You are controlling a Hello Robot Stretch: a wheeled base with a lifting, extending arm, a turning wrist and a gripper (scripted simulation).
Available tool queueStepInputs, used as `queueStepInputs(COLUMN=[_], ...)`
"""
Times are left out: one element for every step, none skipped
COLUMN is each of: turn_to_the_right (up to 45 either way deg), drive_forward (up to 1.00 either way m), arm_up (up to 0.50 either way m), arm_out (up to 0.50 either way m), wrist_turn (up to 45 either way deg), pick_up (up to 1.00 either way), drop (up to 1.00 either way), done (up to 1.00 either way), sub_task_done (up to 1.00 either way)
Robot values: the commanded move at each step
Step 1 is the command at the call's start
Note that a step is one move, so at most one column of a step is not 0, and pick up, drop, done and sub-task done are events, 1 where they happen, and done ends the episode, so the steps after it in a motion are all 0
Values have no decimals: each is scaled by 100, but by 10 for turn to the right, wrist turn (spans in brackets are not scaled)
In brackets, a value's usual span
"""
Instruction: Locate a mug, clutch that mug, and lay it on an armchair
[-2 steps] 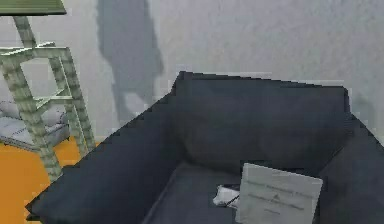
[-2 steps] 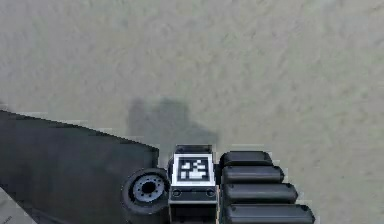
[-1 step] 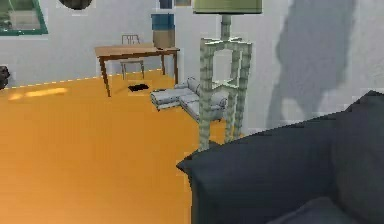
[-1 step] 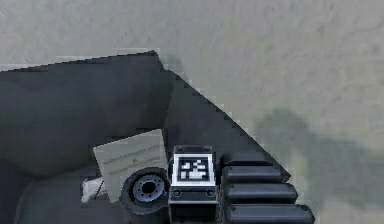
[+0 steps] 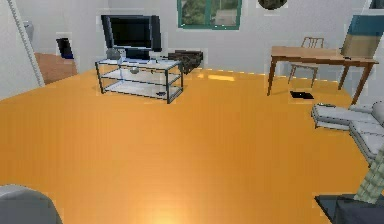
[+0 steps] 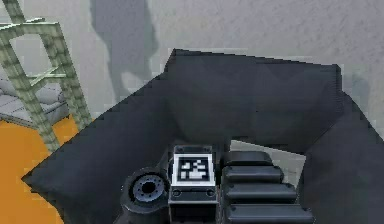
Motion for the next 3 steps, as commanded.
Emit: queueStepInputs(turn_to_the_right=[0,0,0], drive_forward=[0,0,0], arm_up=[0,0,0], arm_out=[44,0,0], wrist_turn=[0,450,450], pick_up=[0,0,0], drop=[0,0,0], done=[0,0,0], sub_task_done=[0,0,0])
